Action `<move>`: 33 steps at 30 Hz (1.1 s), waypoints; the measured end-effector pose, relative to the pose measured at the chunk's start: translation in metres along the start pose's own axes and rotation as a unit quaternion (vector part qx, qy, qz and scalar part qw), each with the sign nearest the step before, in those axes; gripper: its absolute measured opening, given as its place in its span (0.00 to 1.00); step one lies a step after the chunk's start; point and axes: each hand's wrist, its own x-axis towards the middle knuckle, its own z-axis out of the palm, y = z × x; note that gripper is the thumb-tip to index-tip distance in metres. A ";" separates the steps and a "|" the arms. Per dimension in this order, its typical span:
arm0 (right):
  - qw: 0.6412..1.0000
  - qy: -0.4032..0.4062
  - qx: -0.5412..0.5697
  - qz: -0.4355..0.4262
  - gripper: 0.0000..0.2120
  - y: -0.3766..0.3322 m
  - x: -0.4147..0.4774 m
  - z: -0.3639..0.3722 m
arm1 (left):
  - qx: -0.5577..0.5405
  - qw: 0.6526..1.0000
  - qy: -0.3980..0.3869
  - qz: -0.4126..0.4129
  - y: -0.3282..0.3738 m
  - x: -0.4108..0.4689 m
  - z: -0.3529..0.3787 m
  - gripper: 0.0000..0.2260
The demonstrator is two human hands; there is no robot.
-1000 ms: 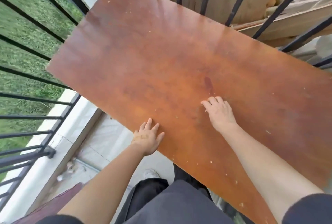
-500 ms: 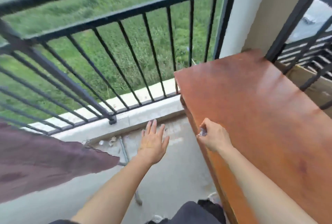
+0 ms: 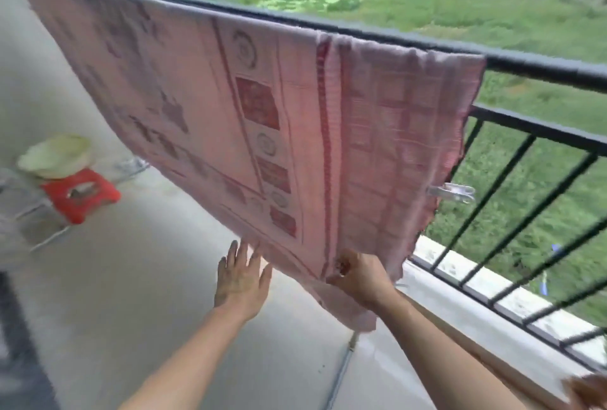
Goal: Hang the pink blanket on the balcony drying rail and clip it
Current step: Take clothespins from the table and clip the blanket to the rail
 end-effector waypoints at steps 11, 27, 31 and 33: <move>0.974 -0.140 0.152 -0.099 0.10 -0.198 0.138 0.126 | -0.073 0.971 0.088 -0.210 -0.189 0.037 -0.044 0.27; 0.914 -0.203 0.337 -0.102 0.21 -0.480 0.450 0.273 | -0.047 0.937 0.184 -0.292 -0.467 0.292 -0.168 0.28; 0.911 -0.210 0.336 -0.118 0.21 -0.547 0.506 0.319 | -0.047 0.931 0.205 -0.300 -0.538 0.328 -0.178 0.28; 0.911 -0.223 0.324 -0.123 0.22 -0.573 0.536 0.343 | -0.043 0.929 0.205 -0.304 -0.578 0.353 -0.178 0.28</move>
